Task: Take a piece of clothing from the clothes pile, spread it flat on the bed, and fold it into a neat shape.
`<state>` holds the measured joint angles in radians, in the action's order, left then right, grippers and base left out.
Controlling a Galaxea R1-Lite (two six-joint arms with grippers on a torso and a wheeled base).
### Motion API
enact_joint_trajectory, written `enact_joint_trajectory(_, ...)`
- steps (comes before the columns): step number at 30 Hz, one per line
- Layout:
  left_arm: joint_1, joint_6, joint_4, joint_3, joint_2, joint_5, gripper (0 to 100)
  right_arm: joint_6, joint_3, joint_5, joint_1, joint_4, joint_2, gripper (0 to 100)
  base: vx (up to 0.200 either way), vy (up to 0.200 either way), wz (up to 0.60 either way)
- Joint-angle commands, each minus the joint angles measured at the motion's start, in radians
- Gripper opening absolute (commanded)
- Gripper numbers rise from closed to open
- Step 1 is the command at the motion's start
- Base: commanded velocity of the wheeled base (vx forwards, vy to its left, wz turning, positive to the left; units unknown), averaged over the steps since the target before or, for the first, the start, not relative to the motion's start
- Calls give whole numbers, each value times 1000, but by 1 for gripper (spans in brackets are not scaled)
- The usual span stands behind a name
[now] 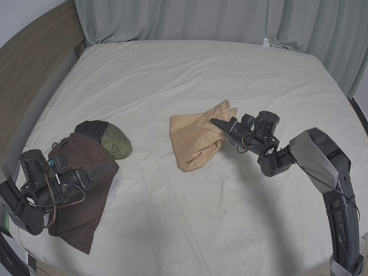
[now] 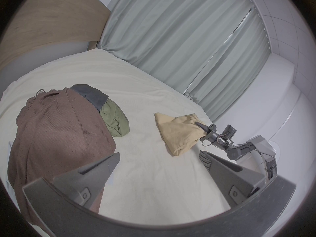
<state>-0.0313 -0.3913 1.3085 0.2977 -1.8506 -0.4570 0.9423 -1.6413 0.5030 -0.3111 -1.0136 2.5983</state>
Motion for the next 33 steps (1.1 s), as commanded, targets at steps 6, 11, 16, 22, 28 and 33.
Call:
enact_joint_trajectory(6, -19, 3, 31, -23, -2, 0, 100, -33, 156, -1, 40, -123, 29, 0, 0, 0, 0)
enact_joint_trajectory(11, -38, 3, 49, -22, -2, 0, 100, -82, 202, -21, 55, -137, 25, 100, 0, 0, 0)
enact_joint_trajectory(16, -70, 3, 51, -11, -4, -5, 100, -100, 337, -24, 66, -191, -44, 100, 0, 0, 0)
enact_joint_trajectory(22, -153, -3, 109, -2, 7, -52, 100, -201, 663, -23, 109, -243, -257, 100, 0, 0, 0)
enact_joint_trajectory(28, -262, -1, 184, -20, 65, -71, 100, -270, 1026, -23, 112, -301, -607, 100, 0, 0, 0)
enact_joint_trajectory(33, -384, 2, 238, -114, 154, -163, 100, -425, 1270, -26, 107, -284, -923, 100, 0, 0, 0)
